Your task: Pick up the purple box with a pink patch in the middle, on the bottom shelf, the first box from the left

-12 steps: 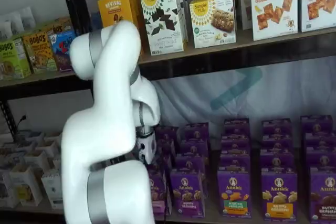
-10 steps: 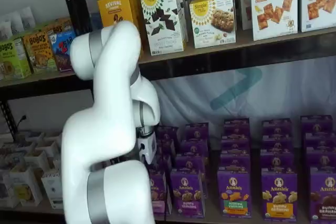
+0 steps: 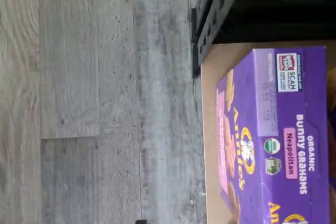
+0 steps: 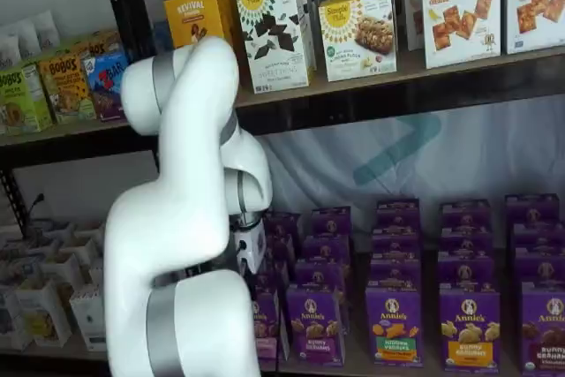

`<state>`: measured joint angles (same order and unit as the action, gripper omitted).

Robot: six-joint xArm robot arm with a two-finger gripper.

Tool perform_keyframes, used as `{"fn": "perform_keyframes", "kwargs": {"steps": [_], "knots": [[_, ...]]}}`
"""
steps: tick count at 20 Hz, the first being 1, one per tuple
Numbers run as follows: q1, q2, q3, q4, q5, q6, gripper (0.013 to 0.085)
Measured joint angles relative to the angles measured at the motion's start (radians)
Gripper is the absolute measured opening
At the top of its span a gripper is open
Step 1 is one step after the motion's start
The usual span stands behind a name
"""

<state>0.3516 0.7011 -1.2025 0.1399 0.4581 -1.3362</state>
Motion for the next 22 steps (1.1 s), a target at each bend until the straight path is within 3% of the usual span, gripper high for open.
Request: {"fn": "perform_keyframes", "kwargs": {"steps": [11,22], "knots": [[-0.009,0.106,-0.117,-0.060,0.029,0.044,0.0850],[-0.007,0.220,-0.240,-0.091,0.044,0.074,0.0850]]}}
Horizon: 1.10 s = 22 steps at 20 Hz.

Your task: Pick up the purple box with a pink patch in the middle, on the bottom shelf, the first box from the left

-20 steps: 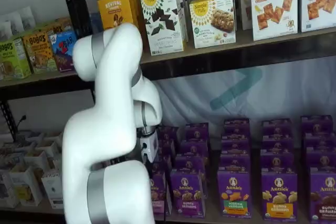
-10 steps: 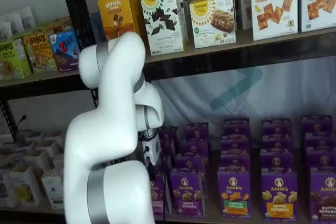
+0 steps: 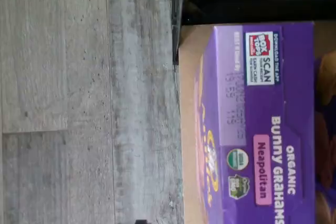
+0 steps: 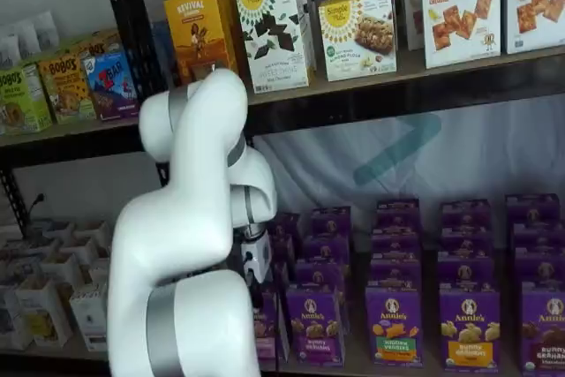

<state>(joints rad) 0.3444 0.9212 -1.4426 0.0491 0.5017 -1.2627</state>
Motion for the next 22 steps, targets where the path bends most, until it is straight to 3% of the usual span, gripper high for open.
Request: {"fn": "perform_keyframes", "kwargs": {"steps": [6,22], "knots": [[0.001,0.040,-0.024,-0.037,-0.018,0.033,0.0850],[0.011,0.147,-0.119,-0.076,-0.030,0.077,0.0850]]}}
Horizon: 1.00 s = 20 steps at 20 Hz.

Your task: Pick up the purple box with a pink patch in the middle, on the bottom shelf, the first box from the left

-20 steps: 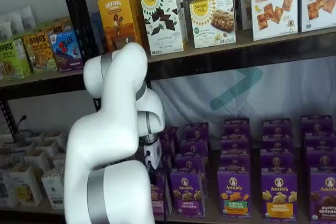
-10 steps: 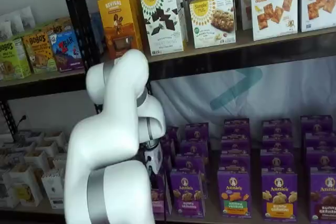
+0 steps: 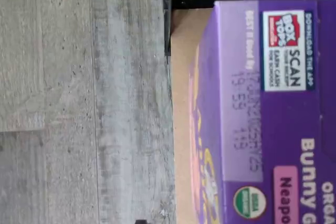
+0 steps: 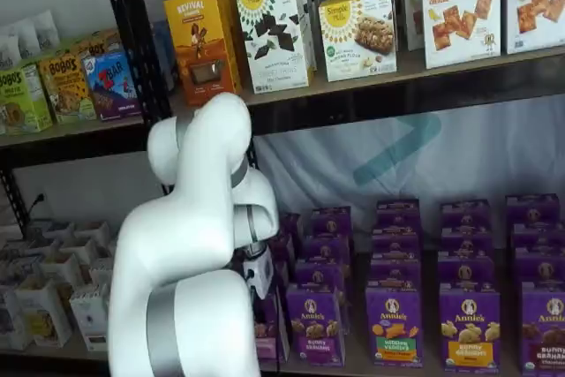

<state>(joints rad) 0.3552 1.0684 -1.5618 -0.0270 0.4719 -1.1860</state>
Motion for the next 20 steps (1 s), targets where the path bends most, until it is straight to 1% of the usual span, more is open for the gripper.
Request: {"fn": "perform_keyframes", "kwargs": {"steps": [5,7,8,9,10,11,12,13,14,15,20], "knots": [[-0.001,0.014,-0.007,-0.007,-0.005,0.006,0.0850],[0.000,0.017,-0.009,0.000,-0.006,0.000,0.0770],[0.000,0.018,-0.010,0.003,-0.005,-0.003,0.0770],[0.000,0.018,-0.011,0.004,-0.005,-0.004,0.0730],[-0.001,0.019,-0.012,0.004,-0.004,-0.004,0.0730],[-0.001,0.020,-0.013,0.002,-0.003,-0.003,0.0690],[-0.002,0.021,-0.014,0.002,-0.002,-0.003,0.0690],[-0.002,0.022,-0.015,0.002,0.000,-0.003,0.0650],[-0.002,0.023,-0.017,0.002,0.002,-0.003,0.0650],[-0.002,0.024,-0.018,0.001,0.003,-0.003,0.0610],[-0.002,0.030,-0.026,-0.012,0.010,0.009,0.0610]]}}
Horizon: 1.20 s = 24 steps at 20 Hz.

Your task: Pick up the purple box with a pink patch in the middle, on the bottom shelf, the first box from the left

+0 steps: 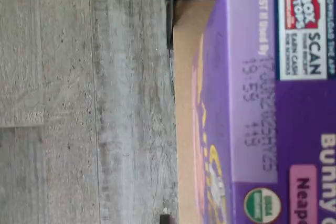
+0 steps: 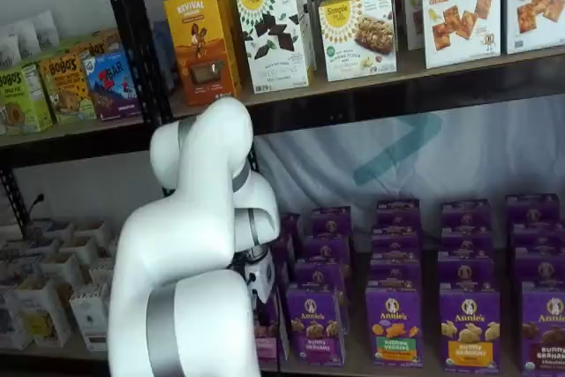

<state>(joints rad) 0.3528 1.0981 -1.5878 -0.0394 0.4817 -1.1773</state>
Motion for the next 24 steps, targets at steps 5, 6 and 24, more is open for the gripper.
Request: {"fn": "perform_keyframes", "kwargs": {"steps": [5,6,24], "knots": [[0.001,0.006,-0.009,0.015,0.006,-0.012,0.0530],[0.001,0.006,-0.010,0.017,0.008,-0.014,0.0530],[-0.002,-0.015,0.021,0.007,-0.002,-0.008,0.0370]]}}
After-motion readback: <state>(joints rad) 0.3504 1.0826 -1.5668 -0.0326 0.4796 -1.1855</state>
